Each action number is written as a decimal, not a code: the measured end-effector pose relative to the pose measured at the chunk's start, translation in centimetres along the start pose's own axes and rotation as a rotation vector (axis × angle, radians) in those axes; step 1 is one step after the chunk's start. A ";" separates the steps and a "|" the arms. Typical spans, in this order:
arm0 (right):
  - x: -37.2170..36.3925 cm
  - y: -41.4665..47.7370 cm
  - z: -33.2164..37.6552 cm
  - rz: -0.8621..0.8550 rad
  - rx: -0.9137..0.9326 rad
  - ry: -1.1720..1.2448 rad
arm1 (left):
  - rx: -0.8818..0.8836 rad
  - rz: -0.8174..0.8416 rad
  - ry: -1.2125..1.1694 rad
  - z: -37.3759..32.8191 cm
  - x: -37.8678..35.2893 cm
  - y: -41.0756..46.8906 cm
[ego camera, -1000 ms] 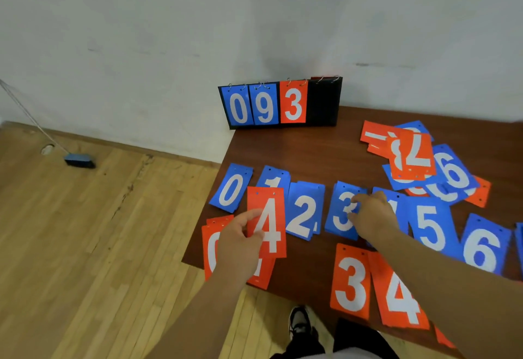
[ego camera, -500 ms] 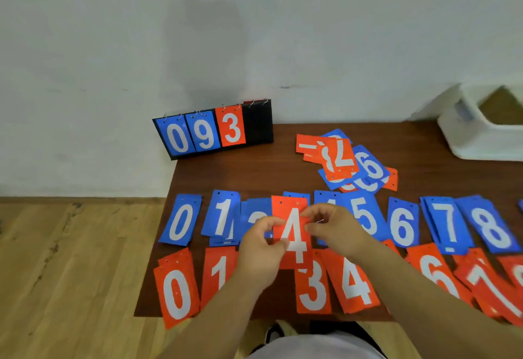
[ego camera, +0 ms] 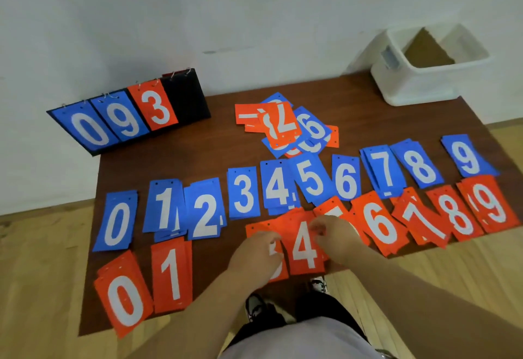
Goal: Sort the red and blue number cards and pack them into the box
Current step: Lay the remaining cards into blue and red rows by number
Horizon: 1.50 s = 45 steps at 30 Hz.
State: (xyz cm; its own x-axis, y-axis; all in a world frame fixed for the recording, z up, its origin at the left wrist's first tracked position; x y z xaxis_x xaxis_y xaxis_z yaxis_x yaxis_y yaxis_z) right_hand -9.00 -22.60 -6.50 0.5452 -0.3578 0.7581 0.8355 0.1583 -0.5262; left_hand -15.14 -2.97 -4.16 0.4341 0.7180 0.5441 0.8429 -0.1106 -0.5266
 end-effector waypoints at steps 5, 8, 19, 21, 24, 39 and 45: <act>2.5 0.4 0.4 -0.066 0.047 0.037 | 0.039 -0.167 0.159 0.4 2.9 0.6; 5.7 1.0 0.0 -0.130 0.042 0.045 | 0.062 -0.238 0.252 0.1 4.9 1.3; 18.1 8.9 -2.0 -0.208 0.028 0.076 | 0.149 -0.464 0.445 -4.6 13.4 7.3; 18.8 11.5 -3.0 -0.206 0.023 0.059 | 0.153 -0.474 0.447 -5.3 14.6 8.7; 19.1 14.9 -4.0 -0.169 -0.009 0.072 | 0.166 -0.482 0.467 -6.2 16.1 11.0; 16.7 25.9 1.3 -0.042 0.011 -0.213 | 0.186 -0.285 0.524 -5.2 21.9 30.8; 16.9 29.6 -0.2 -0.026 -0.091 -0.055 | 0.144 -0.197 0.568 -4.2 24.0 36.3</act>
State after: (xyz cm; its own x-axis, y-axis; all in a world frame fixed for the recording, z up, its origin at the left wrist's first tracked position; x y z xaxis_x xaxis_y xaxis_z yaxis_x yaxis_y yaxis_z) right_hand 24.89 -24.17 -9.37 0.5284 -0.3093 0.7906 0.8411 0.0642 -0.5370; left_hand 27.22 7.36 -7.54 0.4093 0.2330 0.8821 0.8904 0.1092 -0.4420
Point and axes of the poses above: each hand's wrist, its own y-axis towards the middle knuckle, its own x-axis out of the back of the hand, z = x × y, the point moved 10 cm from there along y, towards the middle knuckle, and after that the axes turned 5 degrees about -y, right-handed, at the moved point
